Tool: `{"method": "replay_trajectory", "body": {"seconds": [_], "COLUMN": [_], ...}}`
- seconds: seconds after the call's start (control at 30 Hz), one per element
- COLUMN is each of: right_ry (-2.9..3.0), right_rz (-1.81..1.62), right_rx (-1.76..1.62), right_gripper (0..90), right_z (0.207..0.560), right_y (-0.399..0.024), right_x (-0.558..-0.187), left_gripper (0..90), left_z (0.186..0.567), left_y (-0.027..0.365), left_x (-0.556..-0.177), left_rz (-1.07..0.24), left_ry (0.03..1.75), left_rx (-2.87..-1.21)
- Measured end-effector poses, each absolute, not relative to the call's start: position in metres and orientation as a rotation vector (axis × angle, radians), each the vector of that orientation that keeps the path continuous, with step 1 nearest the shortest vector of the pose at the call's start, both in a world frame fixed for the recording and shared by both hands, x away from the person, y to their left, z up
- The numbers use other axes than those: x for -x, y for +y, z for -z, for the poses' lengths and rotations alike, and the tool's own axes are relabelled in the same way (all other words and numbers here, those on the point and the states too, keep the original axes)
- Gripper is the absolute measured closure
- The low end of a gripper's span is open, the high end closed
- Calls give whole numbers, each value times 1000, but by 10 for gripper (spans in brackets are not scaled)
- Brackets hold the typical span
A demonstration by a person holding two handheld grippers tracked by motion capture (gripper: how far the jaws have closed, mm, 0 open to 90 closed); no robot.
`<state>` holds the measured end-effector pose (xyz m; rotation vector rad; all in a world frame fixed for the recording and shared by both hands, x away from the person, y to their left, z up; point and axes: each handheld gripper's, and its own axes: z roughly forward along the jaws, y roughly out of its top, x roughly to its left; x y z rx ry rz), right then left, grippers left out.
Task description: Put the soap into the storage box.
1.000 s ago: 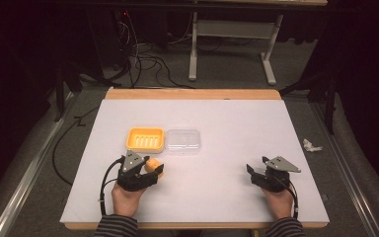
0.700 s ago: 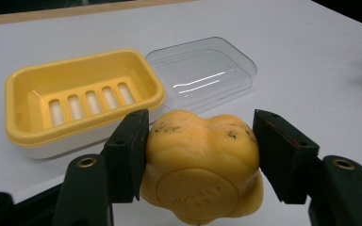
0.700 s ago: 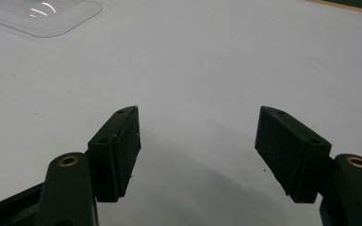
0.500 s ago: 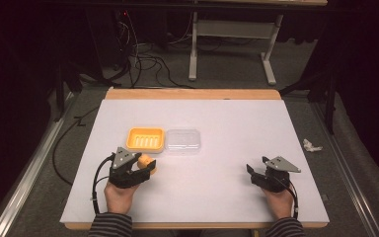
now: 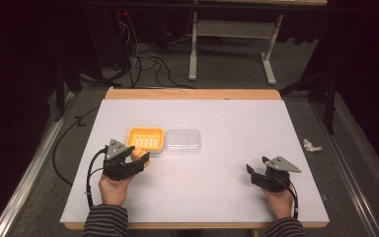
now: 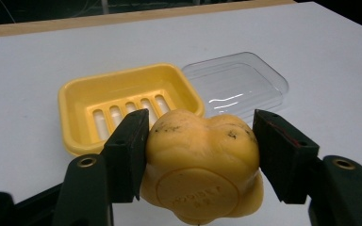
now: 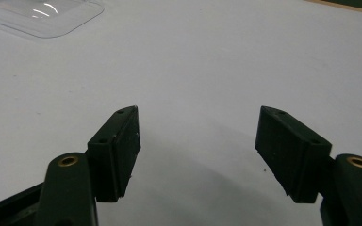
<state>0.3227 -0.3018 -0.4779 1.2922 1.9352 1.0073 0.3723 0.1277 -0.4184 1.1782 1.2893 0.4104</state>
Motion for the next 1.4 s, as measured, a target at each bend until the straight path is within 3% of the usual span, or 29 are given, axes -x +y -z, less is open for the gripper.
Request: {"method": "replay_trajectory", "body": {"seconds": [1.4], "right_ry": [1930], "right_rz": [-997], "right_rx": [-1297], "right_gripper": [316], "right_z": [478], "right_y": [-301], "right_x": [-322], "left_gripper": [394], "left_z": [417], "left_y": [128], "left_x": [-436], "left_rz": [-463], "left_ry": [1364], "left_rx": [-1187]}}
